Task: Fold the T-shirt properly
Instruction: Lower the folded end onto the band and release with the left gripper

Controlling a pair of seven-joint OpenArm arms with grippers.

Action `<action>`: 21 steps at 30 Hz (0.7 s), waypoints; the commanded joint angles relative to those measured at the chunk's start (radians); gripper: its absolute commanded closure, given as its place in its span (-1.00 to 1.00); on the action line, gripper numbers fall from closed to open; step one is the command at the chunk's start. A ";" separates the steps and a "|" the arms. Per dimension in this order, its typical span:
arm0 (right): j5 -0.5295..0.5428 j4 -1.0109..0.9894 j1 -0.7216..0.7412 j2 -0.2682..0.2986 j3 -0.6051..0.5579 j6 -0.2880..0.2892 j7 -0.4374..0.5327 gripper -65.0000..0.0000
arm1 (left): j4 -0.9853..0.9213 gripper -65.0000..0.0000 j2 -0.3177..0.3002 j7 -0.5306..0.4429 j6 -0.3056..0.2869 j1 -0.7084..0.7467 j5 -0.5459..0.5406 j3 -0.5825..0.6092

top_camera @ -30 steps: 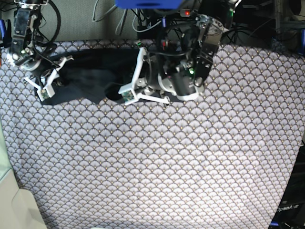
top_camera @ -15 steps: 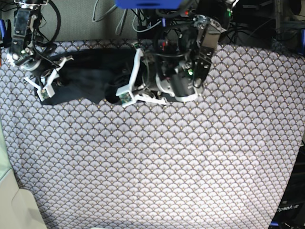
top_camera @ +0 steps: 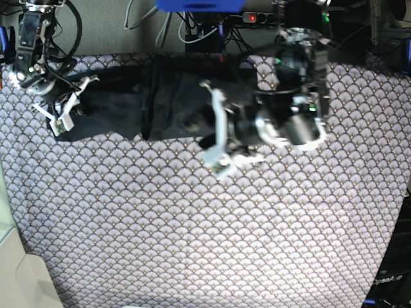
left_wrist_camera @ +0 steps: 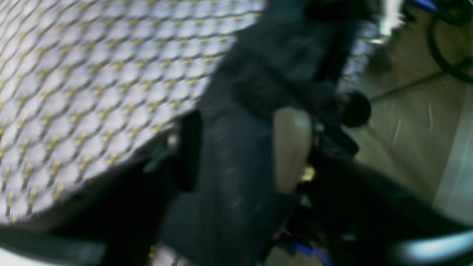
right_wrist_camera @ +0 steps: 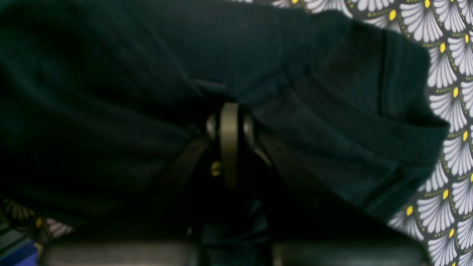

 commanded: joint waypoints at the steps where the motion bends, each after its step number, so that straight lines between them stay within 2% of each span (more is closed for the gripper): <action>1: -0.016 0.000 -0.005 0.003 -0.005 0.007 -0.035 1.00 | 0.010 0.43 -0.008 -0.014 -0.001 -0.007 -0.019 -0.012; 4: -0.016 0.000 -0.005 0.003 -0.005 0.007 -0.034 1.00 | -0.016 0.90 -0.041 -0.014 -0.001 0.007 -0.019 -0.015; 5: -0.016 0.000 -0.005 0.003 -0.005 0.007 -0.034 1.00 | -0.029 1.00 -0.047 -0.014 -0.001 0.010 -0.019 -0.015; 16: -0.016 0.006 -0.003 0.004 -0.005 0.007 -0.035 1.00 | -0.390 1.00 -0.048 -0.014 -0.001 0.005 -0.010 -0.015; 21: -0.015 0.010 -0.003 0.021 -0.005 0.007 -0.041 1.00 | -0.433 1.00 -0.065 -0.014 -0.001 0.005 -0.010 -0.015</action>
